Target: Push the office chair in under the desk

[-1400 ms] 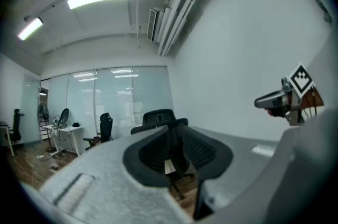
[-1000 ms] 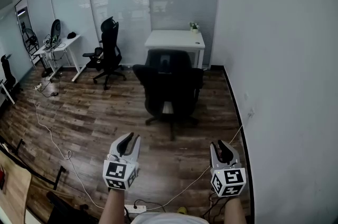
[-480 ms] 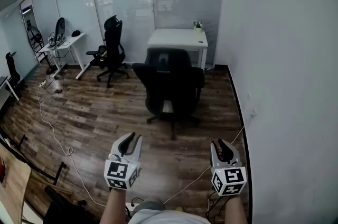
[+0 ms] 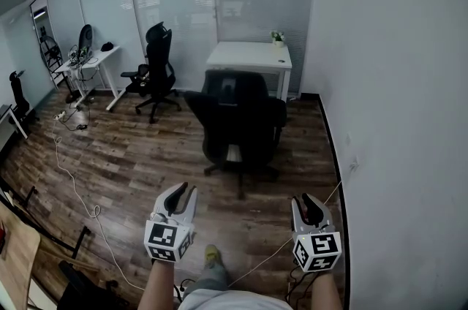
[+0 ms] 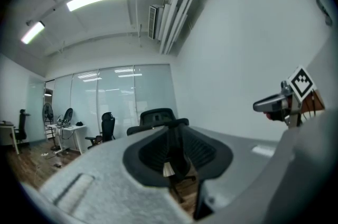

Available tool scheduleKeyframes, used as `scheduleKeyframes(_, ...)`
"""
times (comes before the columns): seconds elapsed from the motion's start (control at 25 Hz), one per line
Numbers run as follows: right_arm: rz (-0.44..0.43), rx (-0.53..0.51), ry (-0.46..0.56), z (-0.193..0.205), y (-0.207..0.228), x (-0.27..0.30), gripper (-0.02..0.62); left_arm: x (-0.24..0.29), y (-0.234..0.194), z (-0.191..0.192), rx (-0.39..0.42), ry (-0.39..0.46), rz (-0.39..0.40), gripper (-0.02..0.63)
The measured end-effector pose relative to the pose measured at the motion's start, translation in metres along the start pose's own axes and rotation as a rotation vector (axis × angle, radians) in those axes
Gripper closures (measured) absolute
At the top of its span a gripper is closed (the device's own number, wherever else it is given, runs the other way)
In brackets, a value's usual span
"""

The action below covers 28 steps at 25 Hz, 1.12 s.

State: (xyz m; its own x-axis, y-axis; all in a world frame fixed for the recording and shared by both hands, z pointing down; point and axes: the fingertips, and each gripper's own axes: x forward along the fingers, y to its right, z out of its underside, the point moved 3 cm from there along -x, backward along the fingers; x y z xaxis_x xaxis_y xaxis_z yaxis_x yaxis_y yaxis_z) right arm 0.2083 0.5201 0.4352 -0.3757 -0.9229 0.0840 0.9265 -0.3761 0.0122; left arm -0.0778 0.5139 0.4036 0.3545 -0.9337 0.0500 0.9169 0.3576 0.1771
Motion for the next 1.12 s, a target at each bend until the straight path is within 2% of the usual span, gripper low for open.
scheduleKeyframes(0.48,0.016,-0.008,-0.023,-0.008,0.015,0.136,0.508,0.117,-0.083,0.022,-0.031,-0.018,0.033,0.525)
scheduleKeyframes(1.12,0.062,-0.023,-0.03,-0.044,-0.012,0.359,0.508,0.277,-0.256,0.039,-0.05,-0.017,0.108,0.523)
